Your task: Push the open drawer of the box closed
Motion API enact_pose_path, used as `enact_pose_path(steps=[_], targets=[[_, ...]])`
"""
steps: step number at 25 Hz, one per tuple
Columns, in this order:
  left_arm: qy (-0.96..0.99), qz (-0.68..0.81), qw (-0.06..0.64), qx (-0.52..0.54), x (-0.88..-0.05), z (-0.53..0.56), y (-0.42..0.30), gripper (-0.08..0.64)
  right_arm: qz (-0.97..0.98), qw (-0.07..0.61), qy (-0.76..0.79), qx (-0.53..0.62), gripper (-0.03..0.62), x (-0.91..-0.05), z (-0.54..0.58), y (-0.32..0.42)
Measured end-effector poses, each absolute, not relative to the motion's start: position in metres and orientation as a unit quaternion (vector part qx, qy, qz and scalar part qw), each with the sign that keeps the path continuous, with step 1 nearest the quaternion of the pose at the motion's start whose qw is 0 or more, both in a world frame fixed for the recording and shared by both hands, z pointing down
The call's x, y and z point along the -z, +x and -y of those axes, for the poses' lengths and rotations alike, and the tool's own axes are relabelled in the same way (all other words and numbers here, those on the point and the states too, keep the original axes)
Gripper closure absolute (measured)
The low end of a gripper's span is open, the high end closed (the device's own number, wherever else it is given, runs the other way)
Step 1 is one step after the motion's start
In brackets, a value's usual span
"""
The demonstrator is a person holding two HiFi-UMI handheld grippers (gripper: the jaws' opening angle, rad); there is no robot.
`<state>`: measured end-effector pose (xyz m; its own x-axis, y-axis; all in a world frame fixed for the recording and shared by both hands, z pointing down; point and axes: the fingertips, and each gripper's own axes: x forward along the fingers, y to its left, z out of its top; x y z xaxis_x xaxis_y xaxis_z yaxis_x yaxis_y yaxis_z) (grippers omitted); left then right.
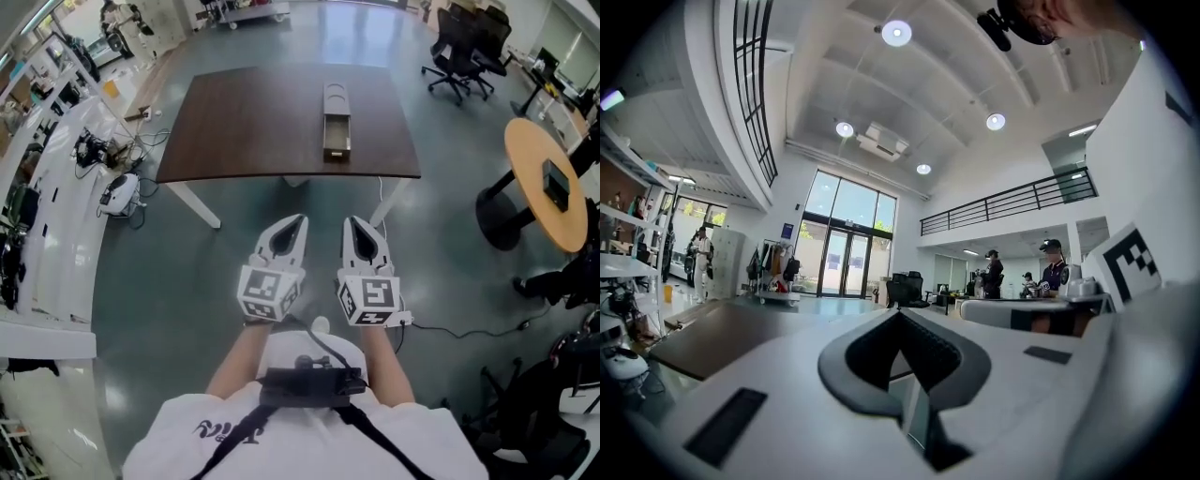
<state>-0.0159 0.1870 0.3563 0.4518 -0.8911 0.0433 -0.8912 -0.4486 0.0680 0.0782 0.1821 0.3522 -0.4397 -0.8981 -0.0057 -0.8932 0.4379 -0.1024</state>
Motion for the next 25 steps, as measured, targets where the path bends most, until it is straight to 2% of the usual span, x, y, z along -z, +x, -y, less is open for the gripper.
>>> enact_pose_path(steps=[13, 25], targets=[[0.847, 0.528, 0.062, -0.011, -0.383, -0.115, -0.011, 0.549, -0.861, 0.006, -0.505, 0.054, 0.595, -0.38, -0.118, 0.063], [0.868, 0.496, 0.012, -0.012, -0.359, 0.047, -0.027, 0.549, -0.835, 0.008, -0.55, 0.032, 0.595, -0.356, 0.026, 0.053]])
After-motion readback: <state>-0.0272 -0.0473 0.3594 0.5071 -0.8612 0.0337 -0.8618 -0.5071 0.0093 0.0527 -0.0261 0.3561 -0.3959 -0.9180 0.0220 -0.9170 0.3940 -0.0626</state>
